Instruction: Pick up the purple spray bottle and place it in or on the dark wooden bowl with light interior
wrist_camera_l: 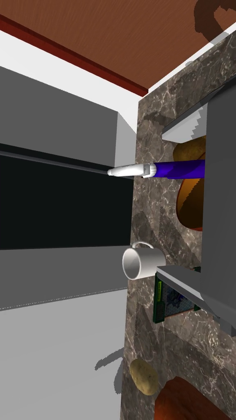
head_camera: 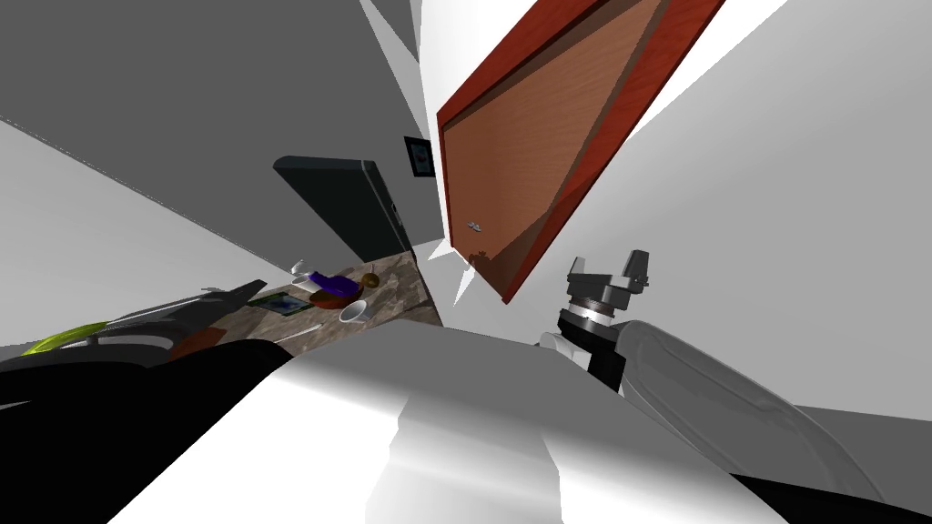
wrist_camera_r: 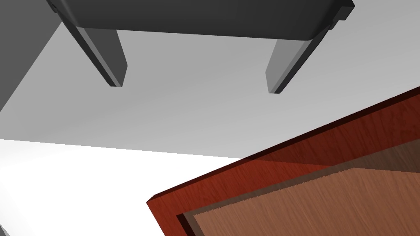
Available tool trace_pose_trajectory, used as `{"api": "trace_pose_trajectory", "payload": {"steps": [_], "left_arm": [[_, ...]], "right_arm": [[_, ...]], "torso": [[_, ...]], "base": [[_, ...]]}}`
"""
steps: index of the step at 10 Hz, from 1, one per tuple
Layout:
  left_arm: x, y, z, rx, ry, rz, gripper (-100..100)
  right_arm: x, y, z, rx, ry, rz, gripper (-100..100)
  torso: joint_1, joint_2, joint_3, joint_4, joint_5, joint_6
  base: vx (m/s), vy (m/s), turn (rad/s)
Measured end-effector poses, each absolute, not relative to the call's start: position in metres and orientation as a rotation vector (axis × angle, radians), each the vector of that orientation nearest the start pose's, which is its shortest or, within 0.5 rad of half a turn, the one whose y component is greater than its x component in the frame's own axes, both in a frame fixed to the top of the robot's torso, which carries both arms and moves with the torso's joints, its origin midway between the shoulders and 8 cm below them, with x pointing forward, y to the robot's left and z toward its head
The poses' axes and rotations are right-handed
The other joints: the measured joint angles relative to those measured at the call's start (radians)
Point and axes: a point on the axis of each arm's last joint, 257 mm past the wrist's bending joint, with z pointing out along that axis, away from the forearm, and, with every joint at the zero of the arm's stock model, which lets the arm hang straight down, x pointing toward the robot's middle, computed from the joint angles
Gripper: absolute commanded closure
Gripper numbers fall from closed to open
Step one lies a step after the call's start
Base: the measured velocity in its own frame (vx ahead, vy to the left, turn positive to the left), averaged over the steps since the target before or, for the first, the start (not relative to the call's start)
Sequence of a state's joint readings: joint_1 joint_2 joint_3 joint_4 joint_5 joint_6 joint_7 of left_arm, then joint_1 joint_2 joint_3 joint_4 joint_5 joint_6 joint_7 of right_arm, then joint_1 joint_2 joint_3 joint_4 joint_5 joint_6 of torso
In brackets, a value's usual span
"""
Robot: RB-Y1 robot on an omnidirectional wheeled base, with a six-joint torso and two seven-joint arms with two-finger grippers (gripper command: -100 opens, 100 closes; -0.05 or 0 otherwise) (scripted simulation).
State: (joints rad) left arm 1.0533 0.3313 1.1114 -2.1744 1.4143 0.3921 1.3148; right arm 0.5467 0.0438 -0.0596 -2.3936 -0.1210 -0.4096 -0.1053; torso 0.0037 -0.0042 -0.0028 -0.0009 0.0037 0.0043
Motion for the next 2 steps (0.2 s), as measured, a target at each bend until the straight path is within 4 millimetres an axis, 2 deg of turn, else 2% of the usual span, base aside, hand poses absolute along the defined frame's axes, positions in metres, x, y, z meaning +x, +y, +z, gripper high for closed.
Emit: {"api": "trace_pose_trajectory", "payload": {"steps": [2], "left_arm": [[0.1095,0.6634,-0.0505,-1.963,-0.769,-1.694,0]], "right_arm": [[0.3245,-0.3179,0.0435,0.797,0.478,1.398,0]], "torso": [[0.000,0.000,0.000,0.000,0.000,0.000]], "base": [[0.000,0.000,0.000]]}}
